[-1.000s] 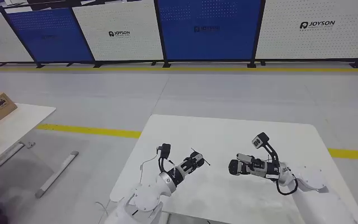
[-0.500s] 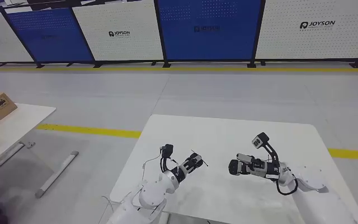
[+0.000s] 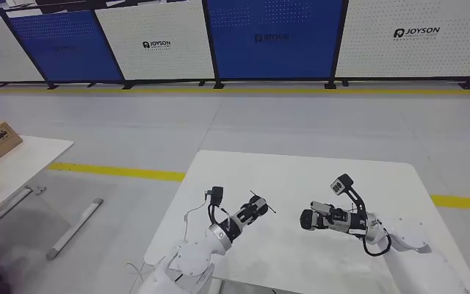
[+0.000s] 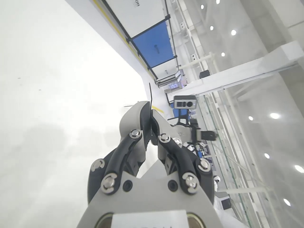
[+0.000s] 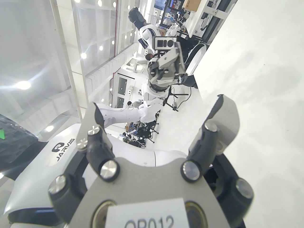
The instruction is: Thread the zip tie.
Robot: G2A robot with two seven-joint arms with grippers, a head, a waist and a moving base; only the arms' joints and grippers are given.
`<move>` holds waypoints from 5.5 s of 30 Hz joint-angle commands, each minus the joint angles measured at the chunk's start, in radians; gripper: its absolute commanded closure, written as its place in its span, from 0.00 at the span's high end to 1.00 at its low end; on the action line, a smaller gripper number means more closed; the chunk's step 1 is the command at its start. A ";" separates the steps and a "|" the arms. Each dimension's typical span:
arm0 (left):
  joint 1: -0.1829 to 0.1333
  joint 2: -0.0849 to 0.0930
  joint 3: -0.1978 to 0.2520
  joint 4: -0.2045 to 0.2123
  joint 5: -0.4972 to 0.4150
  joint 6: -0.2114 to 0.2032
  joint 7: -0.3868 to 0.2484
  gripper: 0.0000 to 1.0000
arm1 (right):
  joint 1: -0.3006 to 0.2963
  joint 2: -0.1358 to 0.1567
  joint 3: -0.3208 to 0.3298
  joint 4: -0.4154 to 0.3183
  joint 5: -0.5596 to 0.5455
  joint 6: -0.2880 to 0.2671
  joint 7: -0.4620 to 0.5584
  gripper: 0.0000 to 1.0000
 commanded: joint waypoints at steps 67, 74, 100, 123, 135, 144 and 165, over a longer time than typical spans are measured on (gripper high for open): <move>0.005 0.013 -0.044 0.082 -0.226 -0.320 -0.158 0.00 | 0.000 0.000 0.000 0.000 0.000 0.000 0.000 1.00; 0.035 0.008 -0.099 -0.016 -0.384 -0.320 -0.243 0.00 | 0.000 0.000 0.000 0.000 0.000 0.000 0.000 1.00; -0.084 0.001 0.017 0.187 -0.224 -0.179 -0.213 0.00 | 0.000 0.000 0.000 0.000 0.000 0.000 0.000 1.00; -0.103 -0.005 0.044 0.252 -0.215 -0.189 -0.139 0.00 | 0.000 0.000 0.000 0.000 0.000 0.000 0.000 1.00; -0.103 -0.005 0.044 0.252 -0.215 -0.189 -0.139 0.00 | 0.000 0.000 0.000 0.000 0.000 0.000 0.000 1.00; -0.103 -0.005 0.044 0.252 -0.215 -0.189 -0.139 0.00 | -0.015 0.039 0.092 -0.097 -0.253 -0.016 -0.096 1.00; -0.103 -0.005 0.044 0.252 -0.215 -0.189 -0.139 0.00 | -0.029 0.073 0.128 -0.284 -0.652 0.228 -0.248 1.00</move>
